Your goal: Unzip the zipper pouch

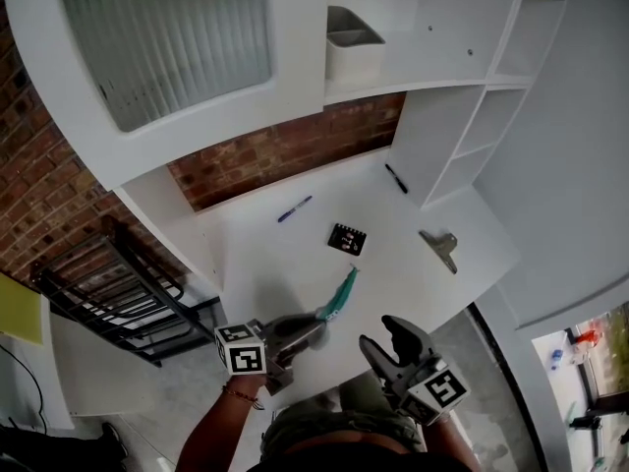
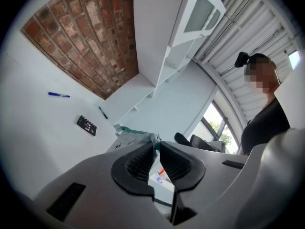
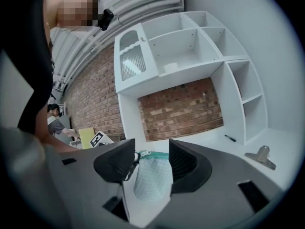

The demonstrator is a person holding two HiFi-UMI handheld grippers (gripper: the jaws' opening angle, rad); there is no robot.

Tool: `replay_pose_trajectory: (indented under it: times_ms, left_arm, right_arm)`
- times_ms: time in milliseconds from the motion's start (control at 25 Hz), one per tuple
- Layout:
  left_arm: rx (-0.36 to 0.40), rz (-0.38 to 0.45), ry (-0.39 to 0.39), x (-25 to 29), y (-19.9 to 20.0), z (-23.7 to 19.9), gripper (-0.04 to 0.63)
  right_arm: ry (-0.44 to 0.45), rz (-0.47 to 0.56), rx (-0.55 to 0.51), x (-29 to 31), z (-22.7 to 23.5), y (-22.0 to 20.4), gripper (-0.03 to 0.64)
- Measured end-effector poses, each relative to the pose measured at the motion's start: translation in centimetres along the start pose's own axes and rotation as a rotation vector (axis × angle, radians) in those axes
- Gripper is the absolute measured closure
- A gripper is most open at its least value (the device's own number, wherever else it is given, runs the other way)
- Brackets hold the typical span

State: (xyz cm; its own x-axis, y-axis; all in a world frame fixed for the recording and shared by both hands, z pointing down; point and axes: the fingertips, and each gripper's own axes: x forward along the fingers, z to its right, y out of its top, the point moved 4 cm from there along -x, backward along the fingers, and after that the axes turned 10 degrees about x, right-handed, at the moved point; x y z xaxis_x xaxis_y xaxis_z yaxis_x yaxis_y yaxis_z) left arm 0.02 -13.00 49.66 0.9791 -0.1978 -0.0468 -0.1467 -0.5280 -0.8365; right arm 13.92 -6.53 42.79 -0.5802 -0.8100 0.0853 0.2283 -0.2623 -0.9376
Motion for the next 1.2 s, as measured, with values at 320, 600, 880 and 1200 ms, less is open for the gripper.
replay_pose_trajectory:
  times_ms: [320,600,880,1200]
  left_arm:
    - [0.02,0.105,0.004,-0.8,1.1,4.0,0.551]
    - [0.017,0.164,0.001,-1.7,1.5,6.6,0.551]
    - [0.046,0.182,0.049,-2.7,2.2,7.5,0.551]
    - [0.075,0.175,0.064,-3.6,2.8,7.7,0.551]
  right_arm:
    - [0.162,-0.04,0.043,2.7,-2.8,-0.1,0.411]
    - [0.212,-0.019,0.116,3.5,-4.2,0.6,0.42]
    - [0.291,-0.001,0.145,3.7,-5.7,0.7,0.484]
    - [0.351,0.028,0.135,4.2,-7.0,1.8,0.543]
